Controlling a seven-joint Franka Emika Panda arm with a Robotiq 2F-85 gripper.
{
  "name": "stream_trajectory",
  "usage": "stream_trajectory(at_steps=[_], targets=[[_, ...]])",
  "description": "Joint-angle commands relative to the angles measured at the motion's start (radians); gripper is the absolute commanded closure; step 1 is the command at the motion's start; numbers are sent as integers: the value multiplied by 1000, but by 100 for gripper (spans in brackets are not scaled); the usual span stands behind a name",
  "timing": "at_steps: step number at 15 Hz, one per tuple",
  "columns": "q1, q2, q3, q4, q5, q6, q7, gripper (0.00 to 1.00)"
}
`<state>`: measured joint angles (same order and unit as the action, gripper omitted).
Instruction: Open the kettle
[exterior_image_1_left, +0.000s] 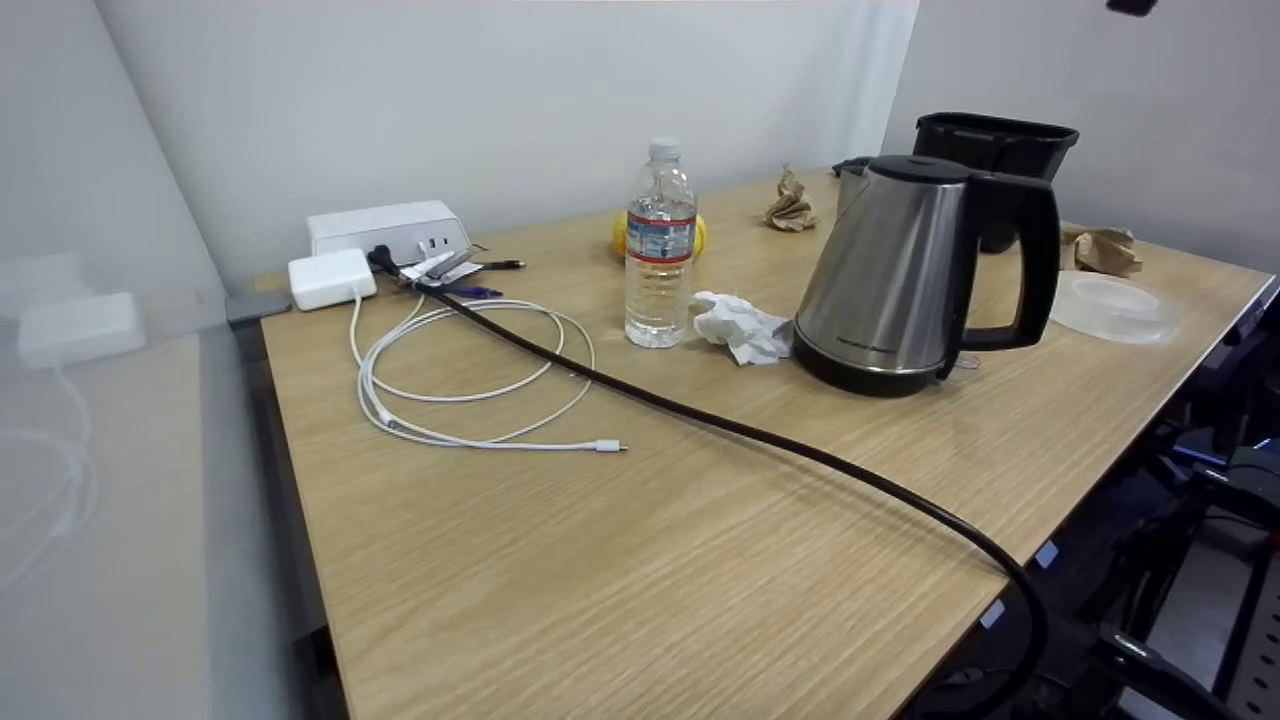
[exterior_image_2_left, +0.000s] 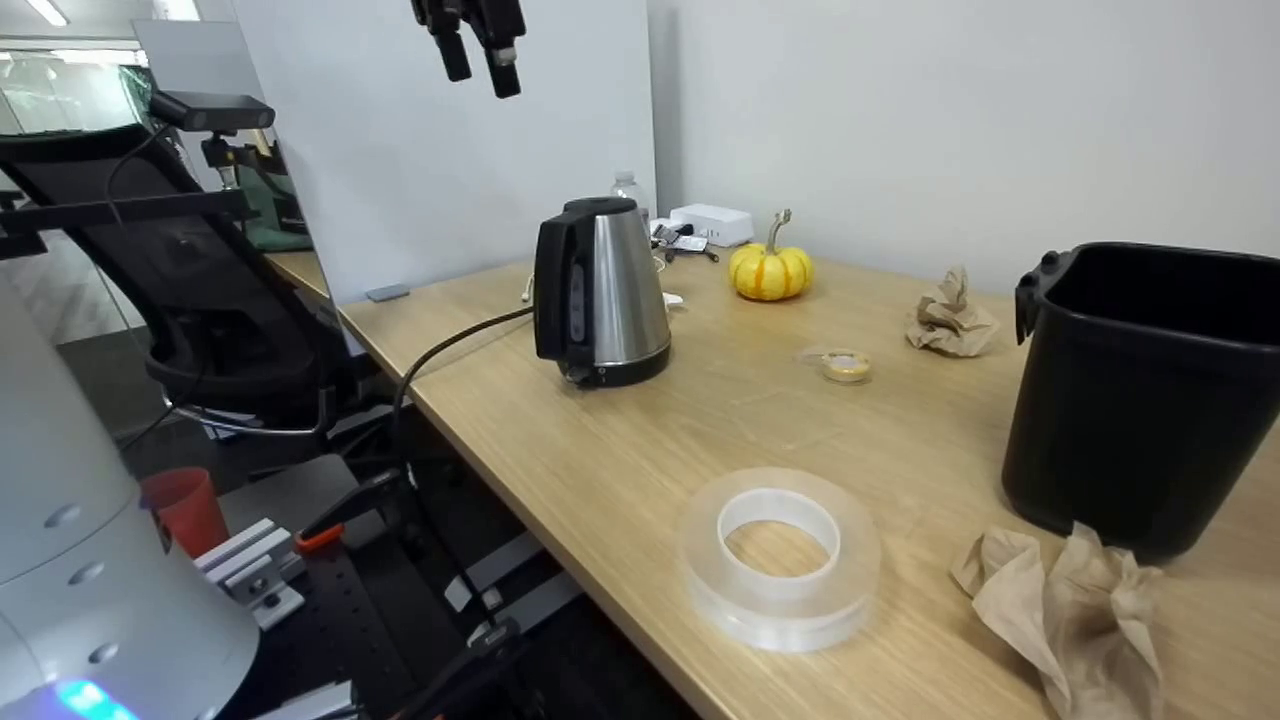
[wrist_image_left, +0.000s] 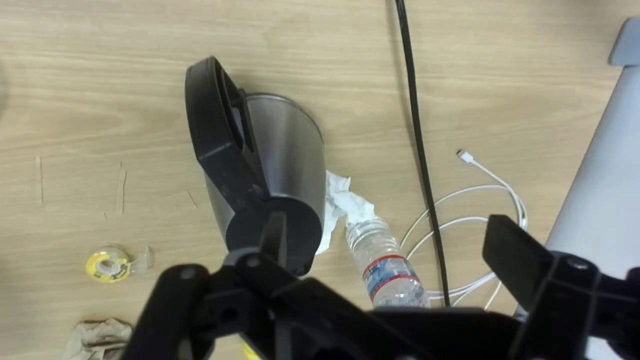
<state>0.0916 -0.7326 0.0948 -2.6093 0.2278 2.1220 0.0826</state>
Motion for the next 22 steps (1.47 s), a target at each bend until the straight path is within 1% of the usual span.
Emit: stream_trajectory(at_steps=[1,2,5,7,9,11,12,13,14,18,22], targets=[[-38,94,28,11,-49,160,53,12],[-49,118,31,11,-72,202,71,26],[-80,164,42,-4,-141,339,130,48],[-92,191,48,-13,-167,406,172,61],[-108,211,59,-21,-192,452,215,75],[-119,217,69,-35,-210,470,249,90],[-122,213,72,-45,-218,473,263,96],[-130,206,79,-56,-226,466,283,100],[-126,199,79,-68,-224,463,292,100],[-121,202,91,-112,-222,510,314,100],[-133,215,112,-147,-232,619,319,100]])
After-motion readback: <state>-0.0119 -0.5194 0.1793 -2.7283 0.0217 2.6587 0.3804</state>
